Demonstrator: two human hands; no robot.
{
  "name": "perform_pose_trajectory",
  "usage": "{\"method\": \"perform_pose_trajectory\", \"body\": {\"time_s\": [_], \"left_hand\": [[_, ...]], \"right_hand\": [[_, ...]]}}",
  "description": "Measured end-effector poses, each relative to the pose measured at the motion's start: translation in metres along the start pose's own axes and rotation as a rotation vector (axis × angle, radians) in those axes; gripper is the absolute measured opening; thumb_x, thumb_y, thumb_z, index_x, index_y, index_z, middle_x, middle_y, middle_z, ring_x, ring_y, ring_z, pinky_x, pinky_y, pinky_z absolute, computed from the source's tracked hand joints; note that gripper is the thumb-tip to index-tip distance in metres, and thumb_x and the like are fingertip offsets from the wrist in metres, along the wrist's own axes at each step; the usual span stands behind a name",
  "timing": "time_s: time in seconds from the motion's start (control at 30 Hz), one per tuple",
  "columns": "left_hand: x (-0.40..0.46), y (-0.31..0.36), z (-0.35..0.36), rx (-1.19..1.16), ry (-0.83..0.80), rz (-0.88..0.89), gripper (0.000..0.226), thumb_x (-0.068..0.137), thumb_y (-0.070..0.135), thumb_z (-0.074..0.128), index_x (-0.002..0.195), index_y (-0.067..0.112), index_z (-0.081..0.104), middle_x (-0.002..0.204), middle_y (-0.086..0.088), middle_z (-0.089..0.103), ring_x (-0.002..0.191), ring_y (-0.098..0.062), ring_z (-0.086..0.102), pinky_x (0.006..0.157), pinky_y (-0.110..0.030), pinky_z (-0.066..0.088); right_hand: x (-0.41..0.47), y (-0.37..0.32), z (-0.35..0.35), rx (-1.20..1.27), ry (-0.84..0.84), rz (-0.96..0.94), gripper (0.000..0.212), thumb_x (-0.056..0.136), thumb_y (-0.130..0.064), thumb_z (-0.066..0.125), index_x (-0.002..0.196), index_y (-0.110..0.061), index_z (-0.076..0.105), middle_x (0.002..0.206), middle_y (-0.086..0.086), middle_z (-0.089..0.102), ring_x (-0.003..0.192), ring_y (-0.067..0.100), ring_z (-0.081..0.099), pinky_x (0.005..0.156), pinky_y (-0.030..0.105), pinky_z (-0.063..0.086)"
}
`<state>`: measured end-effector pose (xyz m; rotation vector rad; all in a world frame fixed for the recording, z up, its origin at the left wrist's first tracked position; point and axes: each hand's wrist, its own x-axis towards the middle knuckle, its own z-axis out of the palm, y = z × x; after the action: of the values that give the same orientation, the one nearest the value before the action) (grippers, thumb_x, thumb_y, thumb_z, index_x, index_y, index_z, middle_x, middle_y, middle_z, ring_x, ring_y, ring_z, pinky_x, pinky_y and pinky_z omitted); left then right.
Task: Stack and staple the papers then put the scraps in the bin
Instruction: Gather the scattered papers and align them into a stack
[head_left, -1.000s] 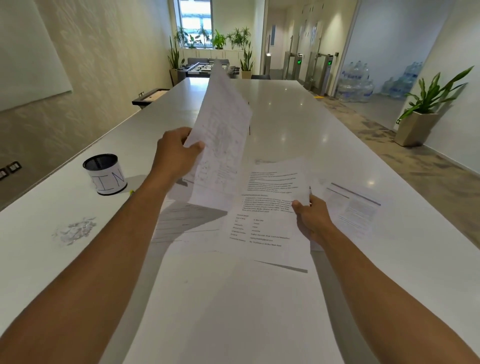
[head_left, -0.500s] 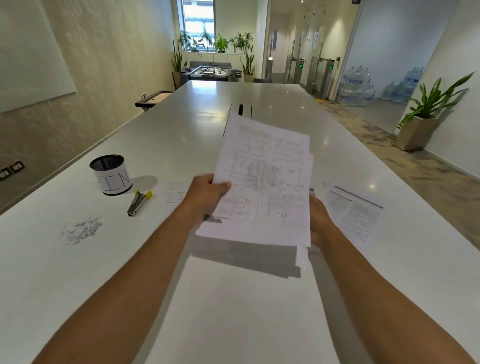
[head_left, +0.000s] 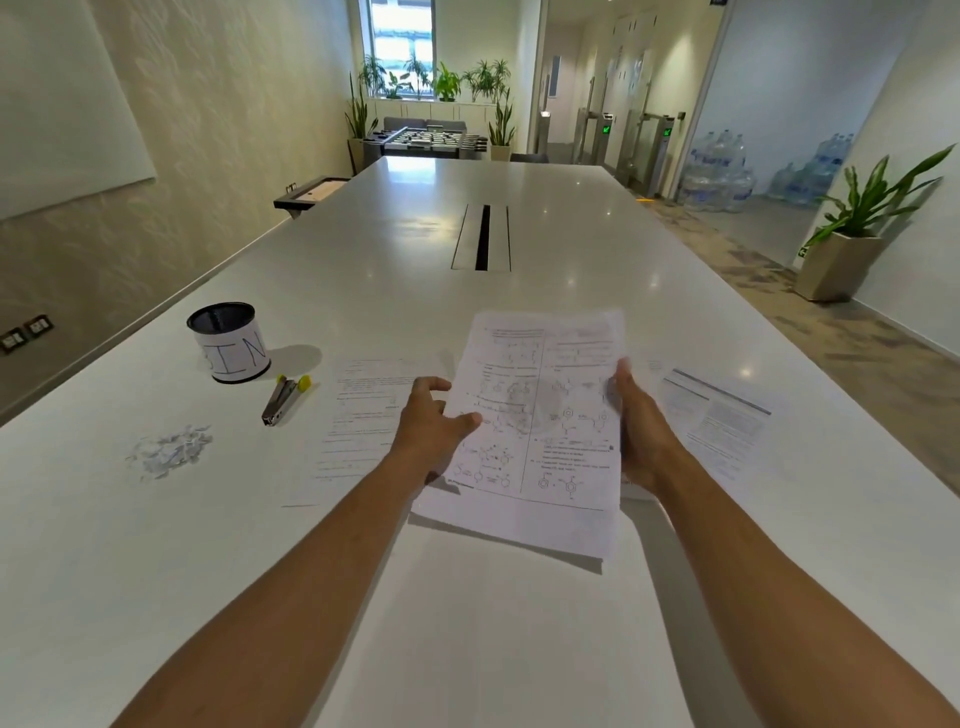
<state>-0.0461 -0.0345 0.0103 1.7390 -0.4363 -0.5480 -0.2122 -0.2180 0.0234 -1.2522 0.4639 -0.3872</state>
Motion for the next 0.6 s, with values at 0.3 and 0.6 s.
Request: {"method": "perform_pose_trajectory", "body": {"time_s": [0.3, 0.6], "left_hand": [[0.015, -0.028, -0.050, 0.971, 0.451, -0.069, 0.056, 0.083, 0.058, 0.055, 0.124, 0.019, 0.050, 0.127, -0.012, 0.051, 0.120, -0.033, 0.043, 0.095, -0.049, 0.035], [0.017, -0.036, -0.070, 0.965, 0.449, -0.220, 0.093, 0.067, 0.070, 0.065, 0.137, 0.018, 0.033, 0.136, -0.021, 0.042, 0.127, -0.040, 0.036, 0.101, -0.050, 0.029]], "right_hand": [[0.004, 0.013, -0.020, -0.368, 0.330, 0.039, 0.017, 0.094, 0.000, 0.051, 0.102, -0.006, 0.064, 0.048, 0.002, 0.045, 0.037, 0.015, 0.037, 0.043, 0.023, 0.031], [0.011, 0.029, -0.037, -0.612, 0.508, 0.038, 0.021, 0.085, -0.002, 0.059, 0.092, -0.022, 0.055, 0.097, 0.010, 0.070, 0.085, 0.032, 0.070, 0.075, 0.047, 0.059]]}}
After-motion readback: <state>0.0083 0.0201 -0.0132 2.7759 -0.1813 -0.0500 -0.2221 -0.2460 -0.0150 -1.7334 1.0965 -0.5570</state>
